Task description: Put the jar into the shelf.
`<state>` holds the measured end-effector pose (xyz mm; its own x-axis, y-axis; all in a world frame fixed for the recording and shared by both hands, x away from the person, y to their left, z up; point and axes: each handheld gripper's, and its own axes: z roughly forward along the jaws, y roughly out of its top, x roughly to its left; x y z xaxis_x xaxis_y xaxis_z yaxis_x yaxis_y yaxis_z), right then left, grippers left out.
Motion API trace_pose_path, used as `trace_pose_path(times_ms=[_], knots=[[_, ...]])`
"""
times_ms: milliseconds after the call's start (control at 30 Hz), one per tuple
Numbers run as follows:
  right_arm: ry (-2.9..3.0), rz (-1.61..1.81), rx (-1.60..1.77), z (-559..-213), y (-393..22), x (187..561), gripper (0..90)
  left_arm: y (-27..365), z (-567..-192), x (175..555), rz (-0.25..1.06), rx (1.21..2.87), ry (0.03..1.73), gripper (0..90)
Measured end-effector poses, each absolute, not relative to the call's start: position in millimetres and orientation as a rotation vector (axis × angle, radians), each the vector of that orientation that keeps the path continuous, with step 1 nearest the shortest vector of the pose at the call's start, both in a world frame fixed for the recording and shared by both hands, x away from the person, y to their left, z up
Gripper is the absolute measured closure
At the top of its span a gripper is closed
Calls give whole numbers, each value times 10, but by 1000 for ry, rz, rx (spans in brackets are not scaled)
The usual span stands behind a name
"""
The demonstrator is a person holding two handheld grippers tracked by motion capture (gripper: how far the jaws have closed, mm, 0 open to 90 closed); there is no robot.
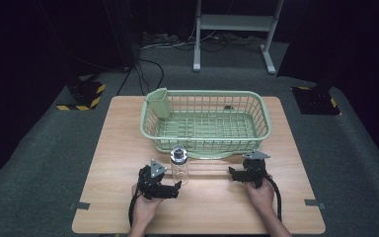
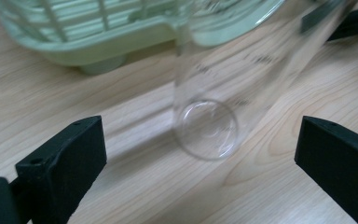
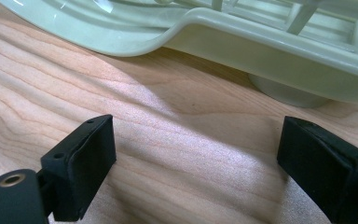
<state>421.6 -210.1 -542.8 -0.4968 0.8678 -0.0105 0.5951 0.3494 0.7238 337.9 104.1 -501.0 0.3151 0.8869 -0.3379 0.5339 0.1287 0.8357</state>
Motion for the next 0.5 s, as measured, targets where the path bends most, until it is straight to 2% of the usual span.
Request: trace_pose_path(times_ms=[33, 67, 200, 300, 333, 367, 400, 433, 467, 500], knots=[[2224, 944, 1283, -5428, -2101, 4216, 111, 1041, -5010, 3379, 424, 1537, 1348, 29], [2224, 945, 1282, -5428, -2102, 4216, 111, 915, -4993, 3412, 406, 1373, 1388, 29], [2224, 945, 1282, -5428, -2102, 4216, 111, 917, -4931, 3426, 414, 1465, 1352, 40], [2224, 944, 1286, -5427, -2101, 4214, 111, 957, -4867, 3442, 448, 1611, 1312, 53], [2224, 945, 1283, -5428, -2102, 4216, 111, 915, -4861, 3461, 442, 1560, 1321, 57], [2224, 945, 1283, -5428, -2102, 4216, 111, 1149, -4779, 3468, 480, 1958, 1170, 61], [2224, 944, 1282, -5428, -2102, 4216, 111, 960, -4825, 3487, 453, 1652, 1287, 65], [2224, 944, 1282, -5428, -2102, 4216, 111, 1128, -4757, 3495, 480, 1950, 1168, 71], [2224, 944, 1282, -5428, -2102, 4216, 111, 940, -4802, 3510, 451, 1648, 1283, 81], [2224, 944, 1282, -5428, -2102, 4216, 111, 929, -4792, 3519, 455, 1651, 1279, 87]])
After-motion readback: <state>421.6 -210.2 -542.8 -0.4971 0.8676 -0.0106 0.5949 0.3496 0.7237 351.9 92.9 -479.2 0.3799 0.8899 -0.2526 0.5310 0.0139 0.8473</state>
